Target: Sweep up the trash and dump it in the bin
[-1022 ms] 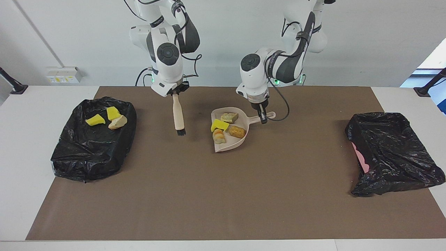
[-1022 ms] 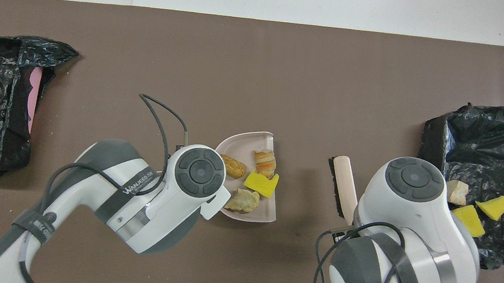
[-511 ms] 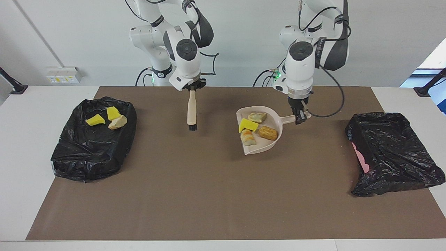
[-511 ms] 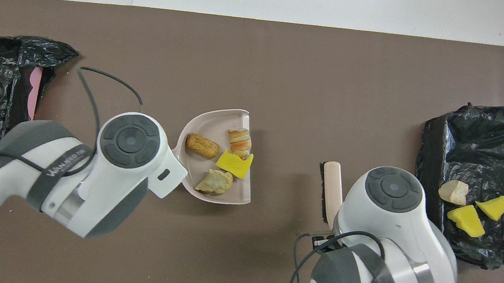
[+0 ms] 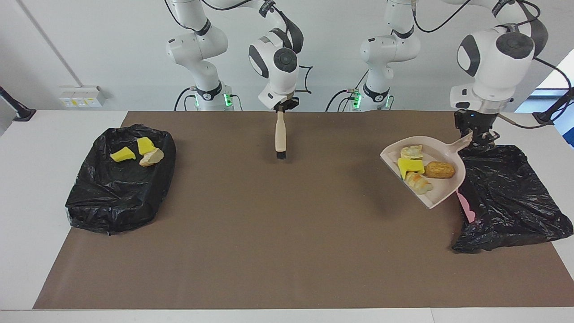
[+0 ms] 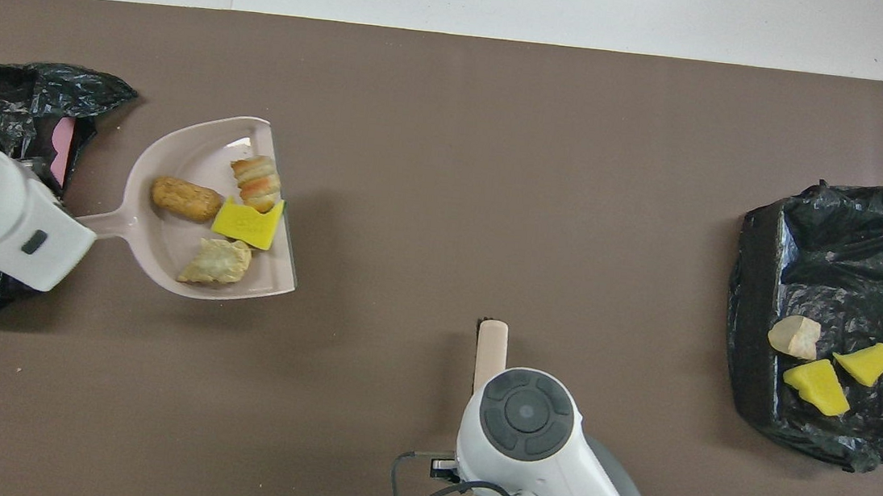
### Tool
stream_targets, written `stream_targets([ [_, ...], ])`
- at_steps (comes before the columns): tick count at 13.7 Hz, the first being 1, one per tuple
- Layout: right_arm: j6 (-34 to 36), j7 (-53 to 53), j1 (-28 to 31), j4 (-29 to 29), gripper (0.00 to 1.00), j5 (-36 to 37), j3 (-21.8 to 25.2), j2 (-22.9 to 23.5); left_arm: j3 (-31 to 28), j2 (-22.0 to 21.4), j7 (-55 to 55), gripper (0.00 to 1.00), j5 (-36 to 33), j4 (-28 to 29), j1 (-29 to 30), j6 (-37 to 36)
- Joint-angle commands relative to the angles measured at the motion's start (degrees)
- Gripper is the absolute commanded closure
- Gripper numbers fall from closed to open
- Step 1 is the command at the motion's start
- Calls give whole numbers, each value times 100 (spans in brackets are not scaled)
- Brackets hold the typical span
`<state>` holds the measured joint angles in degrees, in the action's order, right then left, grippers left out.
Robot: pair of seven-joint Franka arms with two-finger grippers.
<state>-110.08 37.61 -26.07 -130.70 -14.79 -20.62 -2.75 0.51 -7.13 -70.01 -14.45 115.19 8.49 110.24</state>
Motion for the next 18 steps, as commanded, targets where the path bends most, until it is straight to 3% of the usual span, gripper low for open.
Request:
stream_targets([
  [1, -242, -25, -188, -166, 100, -112, 14, 38, 89, 456, -870, 100, 12, -792, 809, -11],
  [7, -479, 88, -224, -324, 100, -121, 23, 126, -33, 1396, -2884, 100, -425, -2085, 1840, 586],
  [10, -698, 150, -223, -385, 88, -130, 23, 266, -165, 1943, -3255, 100, -1058, -2650, 2006, 849],
  [11, -707, 141, -223, -359, 75, -121, 23, 284, -157, 1987, -3343, 100, -1399, -2651, 2112, 1155],
  [12, -708, 115, -223, -298, 54, -121, 23, 327, -165, 2023, -3422, 100, -1690, -2598, 2122, 1393],
  [13, -647, 89, -223, -185, 12, -69, 32, 380, -165, 2032, -3432, 100, -1875, -2580, 2131, 1395],
  [14, -663, 71, -223, -166, 0, -7, 40, 398, -165, 2032, -3423, 100, -1973, -2476, 2192, 1360],
  [18, -734, 80, 206, 255, 0, 397, 76, 486, -174, 2005, -3423, 100, -2886, -2229, 2149, 1351],
])
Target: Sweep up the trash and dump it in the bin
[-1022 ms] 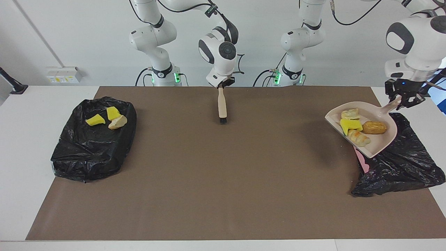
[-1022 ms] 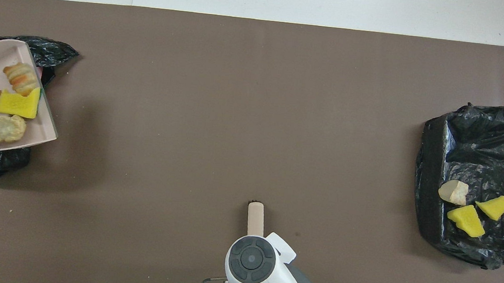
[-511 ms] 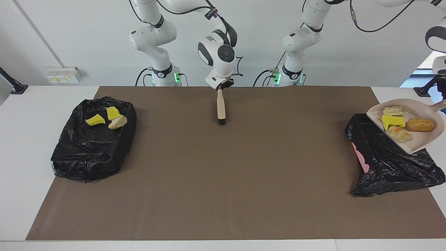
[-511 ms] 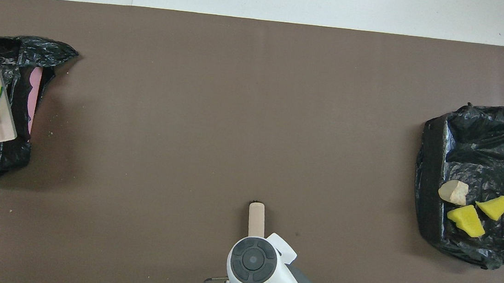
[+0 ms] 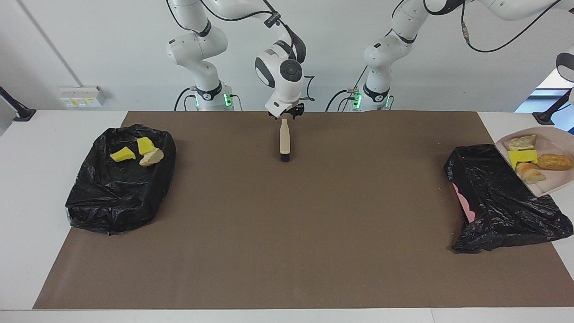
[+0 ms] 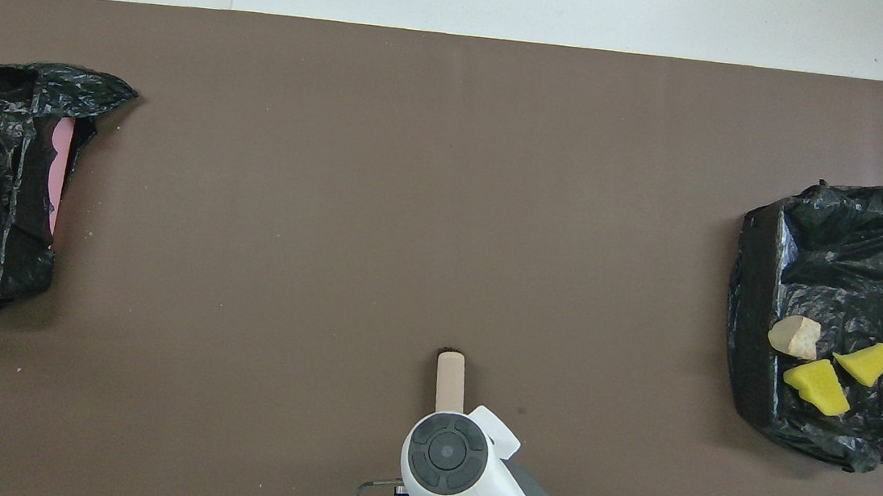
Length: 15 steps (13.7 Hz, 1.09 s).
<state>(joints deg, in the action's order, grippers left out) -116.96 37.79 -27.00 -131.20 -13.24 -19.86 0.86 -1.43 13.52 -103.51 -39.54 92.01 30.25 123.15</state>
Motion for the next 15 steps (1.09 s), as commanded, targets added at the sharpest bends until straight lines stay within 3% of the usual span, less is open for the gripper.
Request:
stream_targets([
  [1, -38, 44, 492, 453, 0, 365, 0, 116, 11, -60, -73, 100, -536, 89, -63, 34],
  [7, 6, -17, 1459, 1280, 0, 1086, 0, 73, 20, -139, -73, 100, -1108, 1, -317, -484],
  [15, 313, -166, 1873, 1922, 0, 1552, 8, -7, 20, -377, 207, 100, -1741, -35, -748, -1011],
])
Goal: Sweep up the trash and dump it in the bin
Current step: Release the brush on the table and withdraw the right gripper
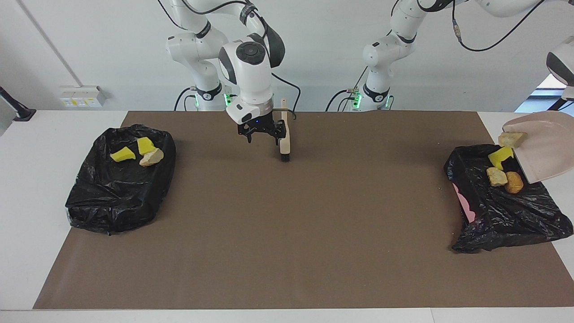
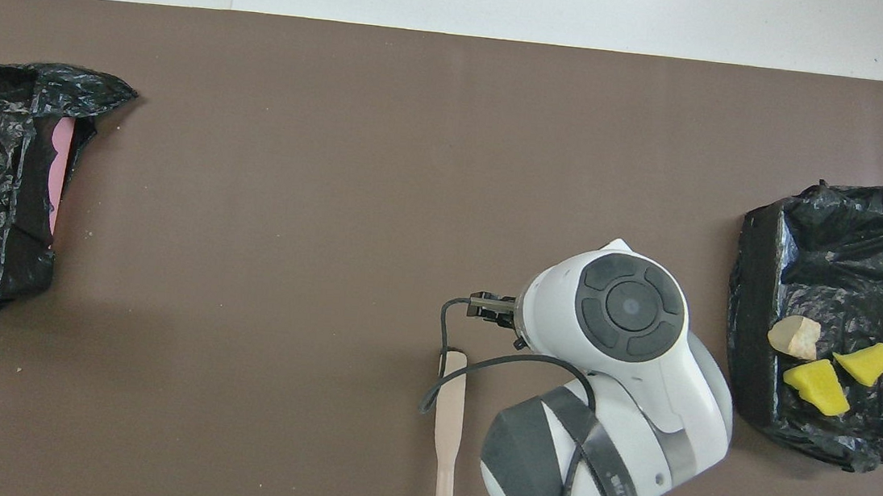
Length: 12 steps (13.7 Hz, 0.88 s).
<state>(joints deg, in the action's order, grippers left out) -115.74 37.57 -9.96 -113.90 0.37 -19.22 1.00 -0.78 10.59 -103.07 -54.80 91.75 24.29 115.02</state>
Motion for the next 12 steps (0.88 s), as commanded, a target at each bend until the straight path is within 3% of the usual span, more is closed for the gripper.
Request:
stream_targets([
  [1, 288, -171, 205, 271, 0, 209, -38, -20, -45, -92, 251, 100, -232, -8, -231, -286],
  [3, 534, -276, 450, 508, 0, 306, -20, -12, -36, -101, 296, 100, -224, -7, -241, -296],
  [5, 745, -801, 459, 614, 0, 315, 321, -125, -1, -118, 322, 100, -101, -25, -241, -296],
  [10, 1623, -2217, 319, 1079, 0, 315, 1490, -468, 16, -328, 1006, 100, 1338, 115, -636, -1059],
  [12, 1721, -2595, 267, 1202, 0, 315, 1903, -556, 17, -530, 1428, 100, 2093, 474, -838, -1140],
])
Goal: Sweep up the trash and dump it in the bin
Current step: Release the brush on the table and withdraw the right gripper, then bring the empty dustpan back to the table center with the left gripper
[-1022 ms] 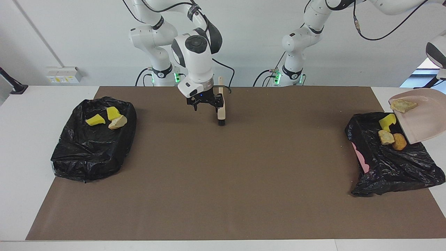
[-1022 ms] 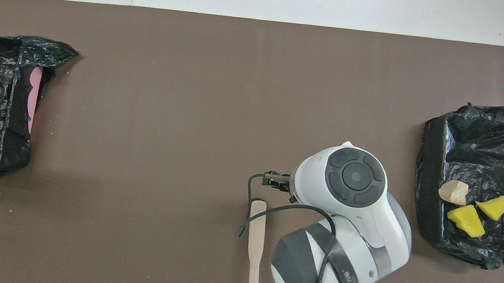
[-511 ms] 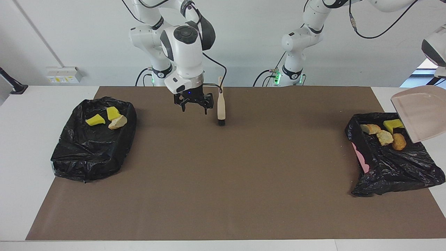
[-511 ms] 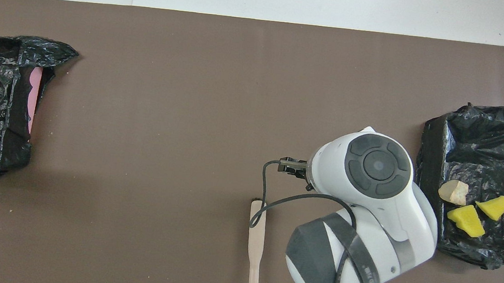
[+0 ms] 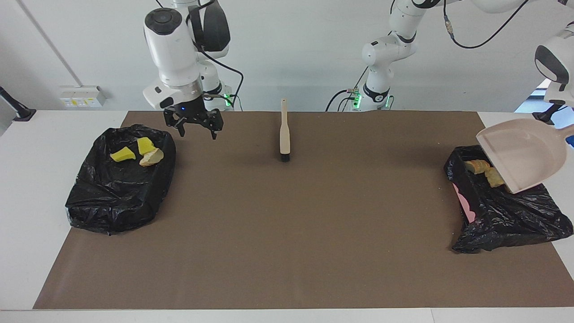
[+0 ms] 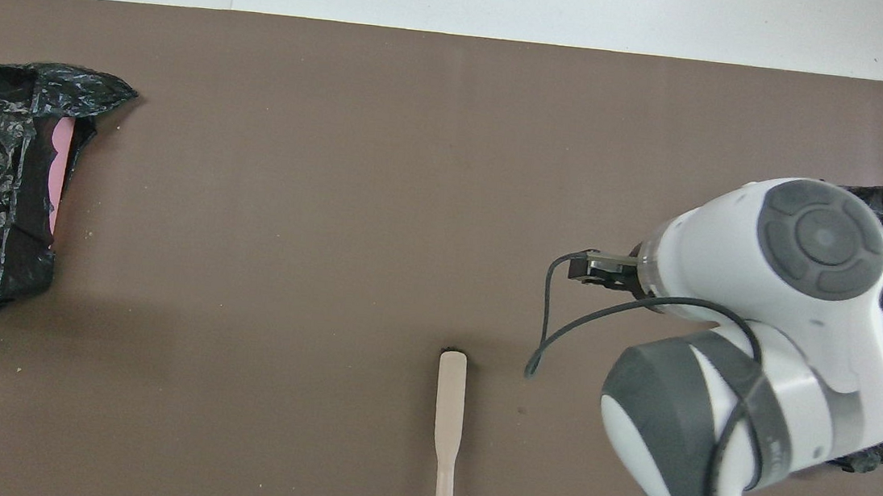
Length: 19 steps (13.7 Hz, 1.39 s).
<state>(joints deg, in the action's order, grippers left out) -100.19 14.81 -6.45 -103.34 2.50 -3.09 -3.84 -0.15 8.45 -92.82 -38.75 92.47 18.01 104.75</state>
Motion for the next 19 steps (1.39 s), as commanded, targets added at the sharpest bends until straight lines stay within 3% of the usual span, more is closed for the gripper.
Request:
stream_targets([
  [1, 254, -495, -128, 304, 0, 93, 483, -99, -46, -413, 753, 100, 770, 612, -237, -104],
  [7, 1176, -1401, -94, 1534, 0, 76, 1248, 94, -46, -749, 3925, 100, 1686, 1660, -1439, -86],
  [10, 1089, -1517, -59, 1361, 0, 111, 1285, -54, -46, -626, 5568, 100, 1993, 1827, -2194, -86],
  [13, 1089, -1508, -23, 1255, 0, 93, 1285, -81, -46, -275, 7709, 100, 2433, 1836, -3038, 62],
  [16, 1089, -1508, -23, 1220, 0, 93, 1267, -99, -46, -20, 9190, 100, 3135, 1714, -3768, 379],
  [19, 1089, -1508, -23, 1211, 0, 93, 1267, -108, -55, 480, 10649, 100, 3768, 1127, -4497, 503],
])
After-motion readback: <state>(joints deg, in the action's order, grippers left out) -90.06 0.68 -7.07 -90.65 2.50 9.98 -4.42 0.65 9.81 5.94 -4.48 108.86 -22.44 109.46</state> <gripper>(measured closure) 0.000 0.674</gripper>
